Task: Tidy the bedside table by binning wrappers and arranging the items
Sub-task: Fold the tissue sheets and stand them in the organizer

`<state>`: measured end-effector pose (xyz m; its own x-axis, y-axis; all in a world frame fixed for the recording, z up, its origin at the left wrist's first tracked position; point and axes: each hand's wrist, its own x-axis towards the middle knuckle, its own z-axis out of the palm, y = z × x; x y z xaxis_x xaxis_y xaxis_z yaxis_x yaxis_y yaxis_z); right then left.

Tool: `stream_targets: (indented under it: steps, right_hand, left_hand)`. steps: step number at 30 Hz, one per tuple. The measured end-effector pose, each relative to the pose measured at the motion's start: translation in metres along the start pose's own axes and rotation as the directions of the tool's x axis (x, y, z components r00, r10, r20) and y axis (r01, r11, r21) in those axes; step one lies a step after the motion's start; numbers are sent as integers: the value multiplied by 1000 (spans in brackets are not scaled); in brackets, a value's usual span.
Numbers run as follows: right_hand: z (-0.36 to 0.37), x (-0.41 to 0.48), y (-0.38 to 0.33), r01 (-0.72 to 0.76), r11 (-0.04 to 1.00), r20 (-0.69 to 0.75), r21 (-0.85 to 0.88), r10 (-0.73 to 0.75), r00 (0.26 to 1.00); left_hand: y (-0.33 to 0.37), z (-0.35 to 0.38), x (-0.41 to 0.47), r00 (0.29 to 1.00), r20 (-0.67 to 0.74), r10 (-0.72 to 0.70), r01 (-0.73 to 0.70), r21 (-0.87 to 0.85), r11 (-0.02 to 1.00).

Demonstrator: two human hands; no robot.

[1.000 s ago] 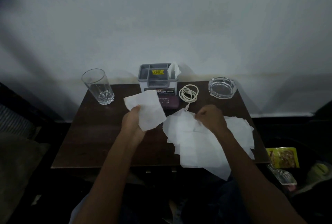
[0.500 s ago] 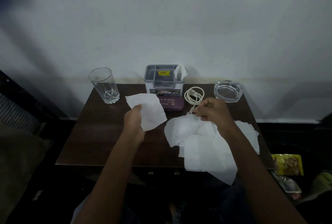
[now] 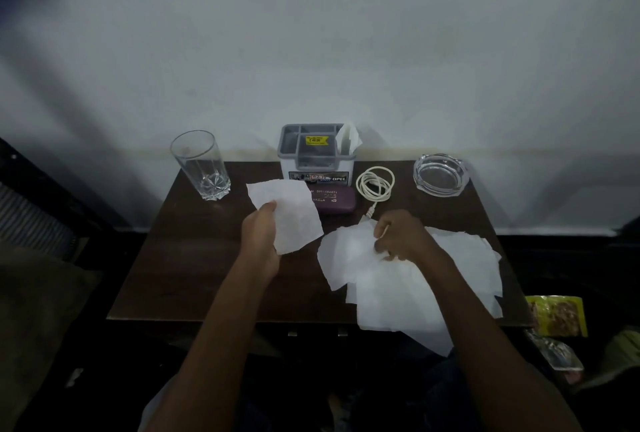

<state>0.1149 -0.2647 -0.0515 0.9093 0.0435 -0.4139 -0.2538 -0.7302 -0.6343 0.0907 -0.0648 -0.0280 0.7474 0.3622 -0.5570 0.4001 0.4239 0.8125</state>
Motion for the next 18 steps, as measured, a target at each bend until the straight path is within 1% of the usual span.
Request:
stream_targets:
  steps: [2,4,6,8,10,12,15,17,18]
  right_hand:
    - [-12,-8,-6,96,991,-31,92,-94,995]
    - [-24,-20,-13,220,954,-63,205,-212,975]
    - [-33,-32,-20,317,880,-73,353,-312,947]
    - [-41,-41,-28,379,793,-74,476,-394,916]
    - [-47,-47,-36,395,701,-44,594,-462,886]
    - [-52,-54,-44,390,625,4,676,-533,846]
    - [-58,-61,-53,387,551,41,739,-610,791]
    - [-59,-62,-55,388,515,35,764,-634,773]
    - [-59,-61,-55,398,515,27,759,-635,772]
  left_hand:
    - [0,1,-1,1000,1,8,-8,9,1000]
    - [0,0,1,1000,2,14,-14,20,1000]
    - [0,0,1,1000,17,5,-5,30,1000]
    - [1,1,-2,998,59,-7,5,46,999]
    - [0,2,-5,994,105,-25,18,70,997]
    - [-2,3,-5,987,159,-35,20,95,995]
    - [-3,2,-9,954,293,-59,12,158,987]
    - [-4,2,-10,916,379,-133,72,171,983]
    - [-3,3,-11,894,412,-173,100,194,976]
